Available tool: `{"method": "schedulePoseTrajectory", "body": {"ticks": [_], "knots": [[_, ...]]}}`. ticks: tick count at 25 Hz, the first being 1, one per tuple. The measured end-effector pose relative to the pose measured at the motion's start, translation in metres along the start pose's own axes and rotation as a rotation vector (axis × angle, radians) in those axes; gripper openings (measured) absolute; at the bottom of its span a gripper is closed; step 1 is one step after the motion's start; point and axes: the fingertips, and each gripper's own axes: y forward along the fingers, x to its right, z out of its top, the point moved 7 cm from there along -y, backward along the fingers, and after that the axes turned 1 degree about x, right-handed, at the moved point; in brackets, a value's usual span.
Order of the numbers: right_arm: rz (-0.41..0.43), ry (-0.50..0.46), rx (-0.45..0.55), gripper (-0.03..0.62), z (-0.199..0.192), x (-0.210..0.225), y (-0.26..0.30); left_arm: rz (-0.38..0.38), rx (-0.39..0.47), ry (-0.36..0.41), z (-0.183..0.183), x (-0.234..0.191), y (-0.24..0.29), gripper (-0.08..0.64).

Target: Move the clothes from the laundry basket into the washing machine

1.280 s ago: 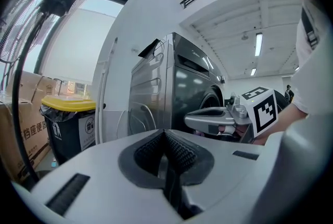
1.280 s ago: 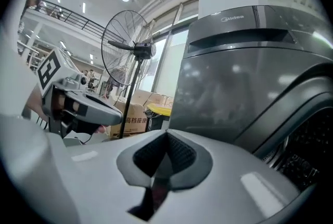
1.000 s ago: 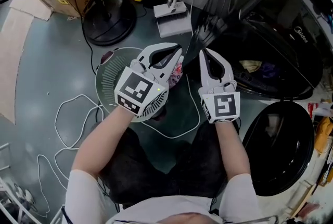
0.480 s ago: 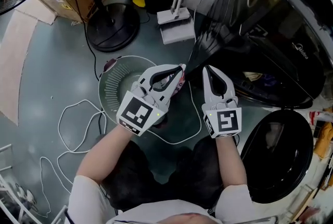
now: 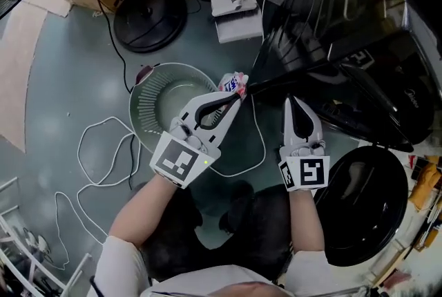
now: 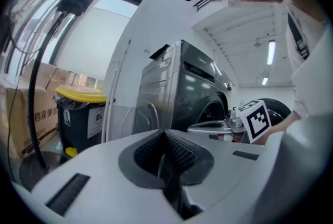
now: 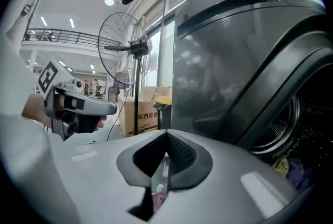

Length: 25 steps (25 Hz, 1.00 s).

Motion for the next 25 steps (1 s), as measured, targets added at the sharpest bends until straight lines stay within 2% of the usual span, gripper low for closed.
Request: {"method": "schedulePoseTrajectory", "body": {"ticks": [2, 5, 8, 16, 22, 25], "knots": [[0.013, 0.007, -0.025, 0.011, 0.002, -0.005, -0.005, 0.039, -0.010, -0.031, -0.003, -0.005, -0.003, 0.005], [0.025, -0.011, -0.044, 0.011, 0.020, -0.009, -0.021, 0.093, -0.014, -0.016, 0.006, -0.003, -0.006, 0.005], [0.018, -0.018, -0.053, 0.011, 0.048, -0.002, -0.039, 0.096, 0.002, 0.012, 0.033, 0.003, -0.012, 0.005], [-0.051, 0.032, -0.111, 0.011, 0.132, 0.013, -0.088, 0.054, -0.045, 0.087, 0.131, 0.043, -0.038, 0.005], [-0.114, 0.091, -0.127, 0.011, 0.220, 0.030, -0.133, 0.027, -0.055, 0.085, 0.223, 0.088, -0.059, 0.005], [-0.141, 0.085, -0.133, 0.011, 0.263, 0.037, -0.156, 0.017, -0.057, 0.087, 0.266, 0.107, -0.070, 0.005]]}}
